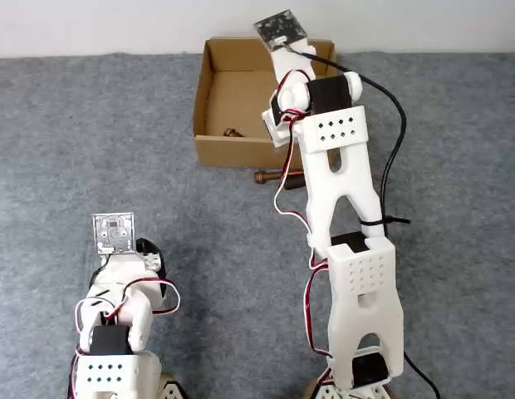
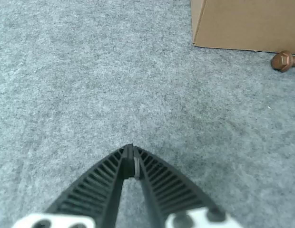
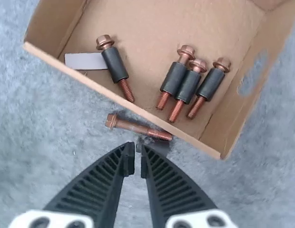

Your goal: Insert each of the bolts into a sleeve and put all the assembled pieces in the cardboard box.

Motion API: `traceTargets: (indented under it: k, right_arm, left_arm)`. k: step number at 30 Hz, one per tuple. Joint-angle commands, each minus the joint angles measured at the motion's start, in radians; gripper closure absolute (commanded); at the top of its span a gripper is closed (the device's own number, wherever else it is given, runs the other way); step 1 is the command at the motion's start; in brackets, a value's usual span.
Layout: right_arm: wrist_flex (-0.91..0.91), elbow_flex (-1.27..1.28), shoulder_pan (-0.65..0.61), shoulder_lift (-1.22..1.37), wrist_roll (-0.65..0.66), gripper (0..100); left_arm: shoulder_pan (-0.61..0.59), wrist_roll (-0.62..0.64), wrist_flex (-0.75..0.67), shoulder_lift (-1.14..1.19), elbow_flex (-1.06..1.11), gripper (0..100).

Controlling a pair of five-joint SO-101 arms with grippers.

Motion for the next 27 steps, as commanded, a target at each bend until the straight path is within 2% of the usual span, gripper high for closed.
traceTargets:
  k: [1,10,16,19,23,27]
  right_arm:
    - [0.044,0.008,-0.010,-0.068,0.092,99.0]
    - [0.033,0.499,-0.008,-0.249,0.259,98.7]
    - [0.033,0.531,0.005,-0.174,0.482,98.3]
    - [0.031,0.531,0.015,-0.133,0.609,91.0]
    - [0.001,0.531,0.027,-0.096,0.664,79.0]
    - [-0.045,0.532,0.027,-0.068,0.743,79.9]
  left_arm:
    - [-0.009,-0.005,-0.029,-0.006,-0.005,100]
    - [-0.009,-0.005,-0.029,-0.006,-0.005,100]
    - [-0.009,-0.005,-0.029,-0.006,-0.005,100]
    - [-0.009,-0.005,-0.028,-0.006,-0.005,100]
    - [-0.009,-0.005,-0.028,-0.006,-0.005,100]
    - [-0.009,-0.005,-0.028,-0.006,-0.005,100]
